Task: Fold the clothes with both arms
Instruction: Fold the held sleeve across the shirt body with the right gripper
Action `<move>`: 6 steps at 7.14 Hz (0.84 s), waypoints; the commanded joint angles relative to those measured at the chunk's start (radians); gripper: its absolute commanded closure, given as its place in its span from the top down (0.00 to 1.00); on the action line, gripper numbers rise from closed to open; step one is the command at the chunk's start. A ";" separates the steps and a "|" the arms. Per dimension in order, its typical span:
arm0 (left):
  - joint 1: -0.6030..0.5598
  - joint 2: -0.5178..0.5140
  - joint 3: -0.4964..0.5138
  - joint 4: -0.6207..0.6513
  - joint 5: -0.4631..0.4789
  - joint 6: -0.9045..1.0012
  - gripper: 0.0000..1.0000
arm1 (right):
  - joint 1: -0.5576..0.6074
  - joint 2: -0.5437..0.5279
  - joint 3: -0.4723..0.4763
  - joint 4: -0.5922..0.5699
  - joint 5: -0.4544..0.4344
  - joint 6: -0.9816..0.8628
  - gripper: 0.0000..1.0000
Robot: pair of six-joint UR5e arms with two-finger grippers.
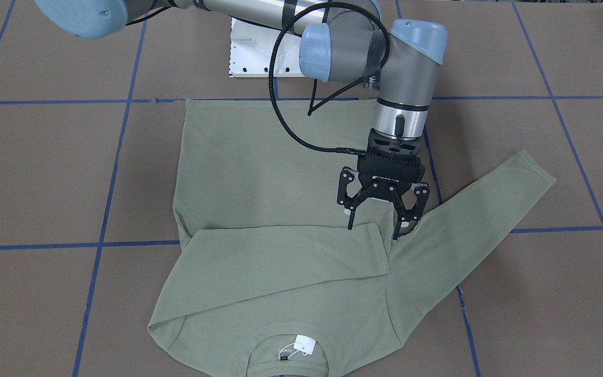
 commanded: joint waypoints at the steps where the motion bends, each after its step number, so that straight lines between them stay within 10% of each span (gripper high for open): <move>1: 0.010 -0.013 -0.028 -0.044 -0.003 -0.004 1.00 | 0.147 -0.069 0.095 -0.055 0.330 -0.152 1.00; 6: 0.456 0.090 -0.025 -0.429 0.136 -0.491 1.00 | 0.538 -0.725 0.707 -0.121 0.782 -0.787 1.00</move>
